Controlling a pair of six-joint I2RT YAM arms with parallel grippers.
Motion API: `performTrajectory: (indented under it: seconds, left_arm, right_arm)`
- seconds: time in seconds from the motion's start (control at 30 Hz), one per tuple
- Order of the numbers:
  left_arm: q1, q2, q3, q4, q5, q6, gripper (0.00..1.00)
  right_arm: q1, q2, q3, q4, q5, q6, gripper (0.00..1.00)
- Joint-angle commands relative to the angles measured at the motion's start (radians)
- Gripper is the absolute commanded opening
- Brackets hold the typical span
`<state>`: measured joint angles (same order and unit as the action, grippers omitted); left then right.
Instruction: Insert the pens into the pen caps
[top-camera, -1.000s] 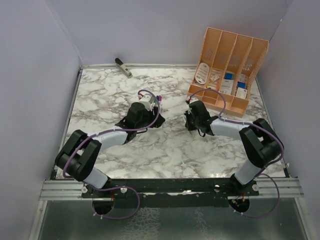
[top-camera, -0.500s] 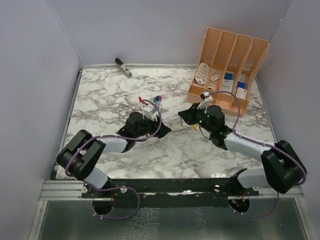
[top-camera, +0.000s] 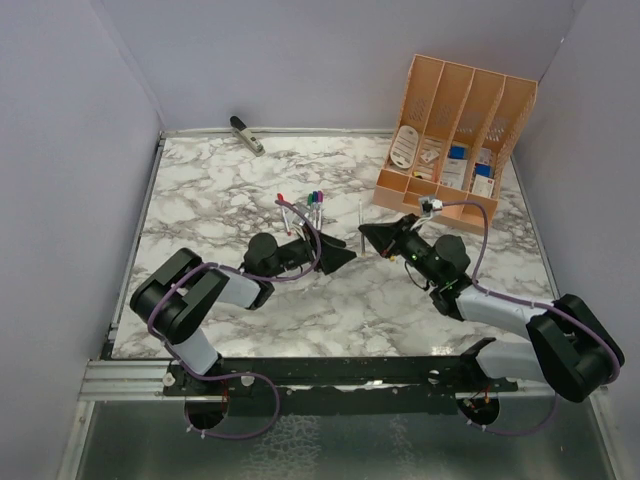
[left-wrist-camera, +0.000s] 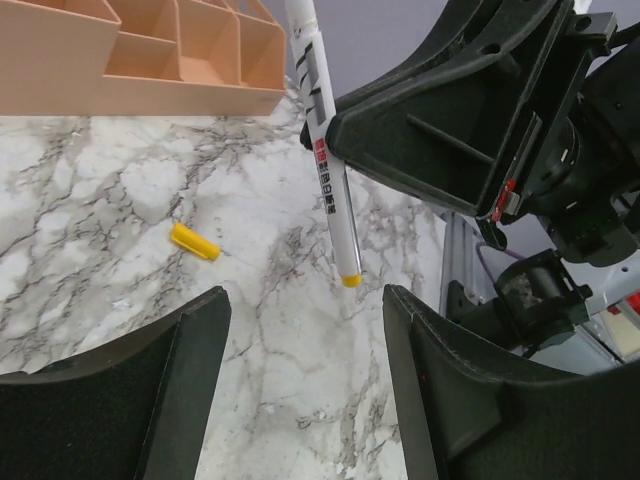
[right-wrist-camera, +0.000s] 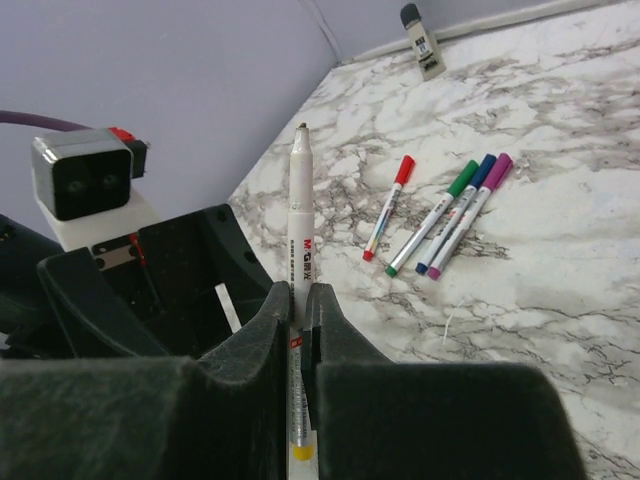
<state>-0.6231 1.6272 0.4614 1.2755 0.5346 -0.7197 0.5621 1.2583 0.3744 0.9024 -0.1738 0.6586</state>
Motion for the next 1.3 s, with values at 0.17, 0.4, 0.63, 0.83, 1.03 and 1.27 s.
performTrajectory:
  seconds: [0.17,0.4,0.63,0.83,1.03,1.27]
  left_arm:
    - [-0.045,0.031,0.029,0.140,0.025,-0.049,0.62]
    - [-0.059,0.040,0.070,0.129,0.028,-0.058,0.49]
    - [-0.064,0.046,0.089,0.139,0.007,-0.071,0.46]
    - [-0.064,0.059,0.097,0.164,-0.004,-0.090,0.29]
    - [-0.064,0.087,0.108,0.203,-0.005,-0.123,0.14]
    - [-0.063,0.089,0.114,0.188,-0.007,-0.128,0.00]
  right_arm:
    - [0.004,-0.047,-0.029,0.175,-0.047,0.021,0.01]
    - [0.005,-0.018,-0.049,0.223,-0.074,0.045,0.01]
    - [0.011,-0.004,-0.051,0.238,-0.112,0.044,0.01]
    - [0.015,0.011,-0.051,0.250,-0.134,0.054,0.01]
    - [0.021,0.028,-0.052,0.253,-0.147,0.064,0.01]
    - [0.024,0.019,-0.024,0.170,-0.159,0.014,0.02]
